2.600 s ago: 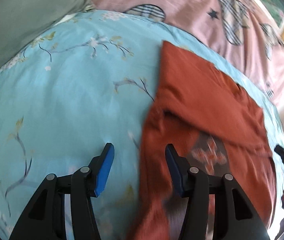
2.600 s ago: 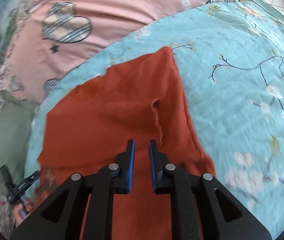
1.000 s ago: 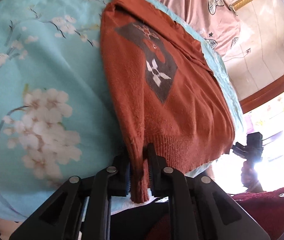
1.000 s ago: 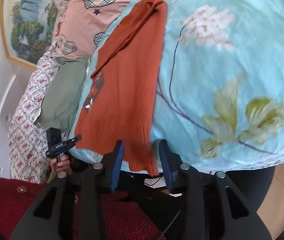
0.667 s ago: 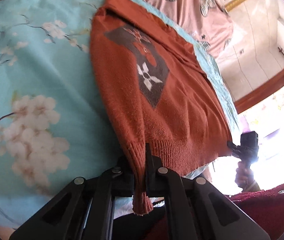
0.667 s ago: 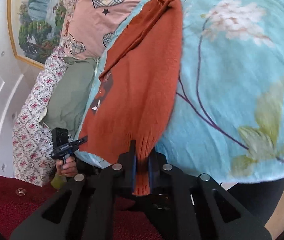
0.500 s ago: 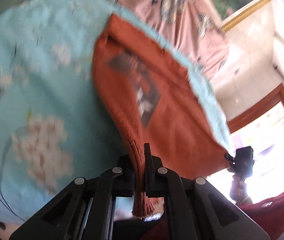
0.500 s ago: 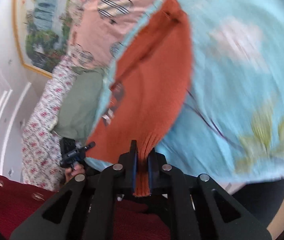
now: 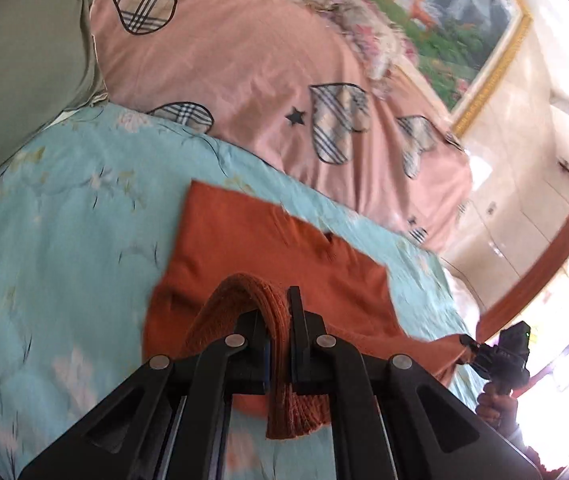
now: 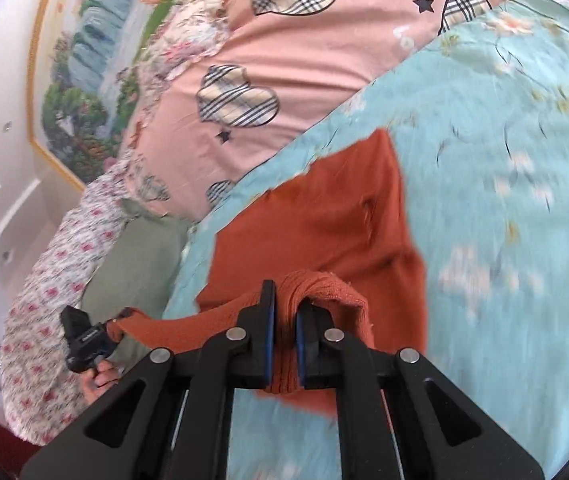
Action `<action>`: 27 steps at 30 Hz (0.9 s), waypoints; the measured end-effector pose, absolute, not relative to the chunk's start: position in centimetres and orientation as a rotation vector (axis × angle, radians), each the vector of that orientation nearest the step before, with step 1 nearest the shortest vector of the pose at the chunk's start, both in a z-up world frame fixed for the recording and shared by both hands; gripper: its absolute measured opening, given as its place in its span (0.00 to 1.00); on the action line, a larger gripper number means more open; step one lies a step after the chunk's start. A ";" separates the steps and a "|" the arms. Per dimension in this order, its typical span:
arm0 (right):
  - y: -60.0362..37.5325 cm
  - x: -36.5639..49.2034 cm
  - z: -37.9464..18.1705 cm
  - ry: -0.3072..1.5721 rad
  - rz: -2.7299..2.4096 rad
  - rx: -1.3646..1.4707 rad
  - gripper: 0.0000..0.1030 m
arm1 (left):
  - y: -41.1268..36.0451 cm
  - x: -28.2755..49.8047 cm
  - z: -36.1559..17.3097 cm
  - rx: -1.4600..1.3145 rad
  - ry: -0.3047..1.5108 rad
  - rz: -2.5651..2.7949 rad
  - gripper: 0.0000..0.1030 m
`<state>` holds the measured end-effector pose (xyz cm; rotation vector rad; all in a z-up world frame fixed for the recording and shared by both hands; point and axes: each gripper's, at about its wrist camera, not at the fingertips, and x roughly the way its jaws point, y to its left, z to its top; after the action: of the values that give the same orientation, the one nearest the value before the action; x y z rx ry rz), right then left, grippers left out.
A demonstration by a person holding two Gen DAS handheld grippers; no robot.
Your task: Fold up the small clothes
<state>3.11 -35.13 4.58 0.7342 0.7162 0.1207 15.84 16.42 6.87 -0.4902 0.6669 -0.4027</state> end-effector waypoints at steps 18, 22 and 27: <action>-41.4 20.0 -3.9 0.960 -0.070 0.704 0.12 | 13.7 34.9 -2.8 -0.477 0.890 -0.274 0.06; -41.2 18.3 -2.6 0.937 -0.111 0.702 0.21 | 12.4 31.7 -3.1 -0.466 0.897 -0.348 0.13; -34.6 15.2 0.3 0.886 0.073 0.514 0.22 | 7.3 25.5 -5.0 -0.431 0.955 -0.514 0.18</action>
<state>15.19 -34.57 0.27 0.5143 0.8856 0.0729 25.48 7.35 -4.99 -0.4312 0.9546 -0.5142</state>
